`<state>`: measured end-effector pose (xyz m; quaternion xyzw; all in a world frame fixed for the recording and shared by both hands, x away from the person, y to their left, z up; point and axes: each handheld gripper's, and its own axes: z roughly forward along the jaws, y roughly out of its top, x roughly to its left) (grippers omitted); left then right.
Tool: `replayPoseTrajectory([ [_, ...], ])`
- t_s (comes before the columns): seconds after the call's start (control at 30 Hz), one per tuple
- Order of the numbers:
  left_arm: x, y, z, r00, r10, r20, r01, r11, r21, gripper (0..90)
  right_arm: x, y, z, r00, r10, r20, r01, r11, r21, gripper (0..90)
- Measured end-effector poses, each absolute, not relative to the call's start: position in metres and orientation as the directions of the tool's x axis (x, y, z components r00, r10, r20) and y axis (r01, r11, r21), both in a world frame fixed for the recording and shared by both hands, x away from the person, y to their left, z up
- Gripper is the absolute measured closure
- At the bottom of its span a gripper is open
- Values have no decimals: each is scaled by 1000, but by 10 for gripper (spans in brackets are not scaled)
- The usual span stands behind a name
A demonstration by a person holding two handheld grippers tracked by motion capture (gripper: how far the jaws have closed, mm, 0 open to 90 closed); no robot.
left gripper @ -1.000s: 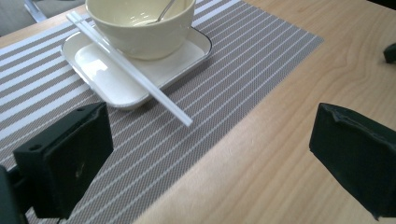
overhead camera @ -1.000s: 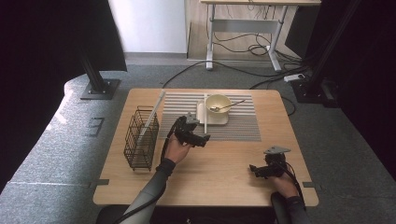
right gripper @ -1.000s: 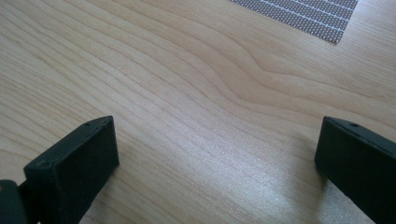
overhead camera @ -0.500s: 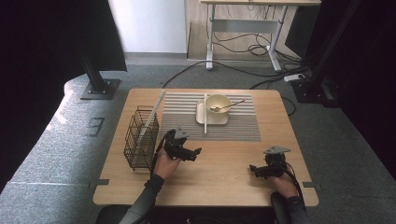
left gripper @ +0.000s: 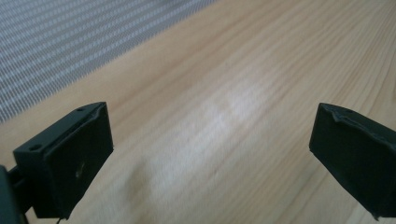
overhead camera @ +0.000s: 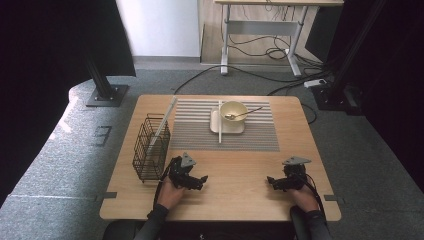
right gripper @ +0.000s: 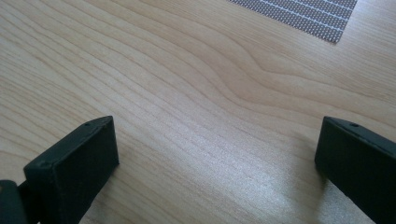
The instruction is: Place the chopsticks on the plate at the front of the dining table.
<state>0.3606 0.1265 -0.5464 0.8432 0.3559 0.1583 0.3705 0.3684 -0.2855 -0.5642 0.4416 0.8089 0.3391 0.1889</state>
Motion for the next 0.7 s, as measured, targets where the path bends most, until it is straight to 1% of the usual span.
replayPoseTrajectory([
  [0.23,351,129,-559,703,711,24,513,-530,675,0,368,-285,-564,-538,843,-6,587,379,716,0],
  [0.33,350,129,-559,701,713,21,518,-529,672,0,368,-285,-564,-538,843,-6,587,379,716,0],
  [0.43,353,131,-559,698,716,-10,540,-517,664,0,368,-286,-564,-538,843,-6,586,379,716,0],
  [0.7,353,131,-559,697,717,-9,541,-517,664,0,368,-286,-564,-539,842,-8,585,381,717,0],
])
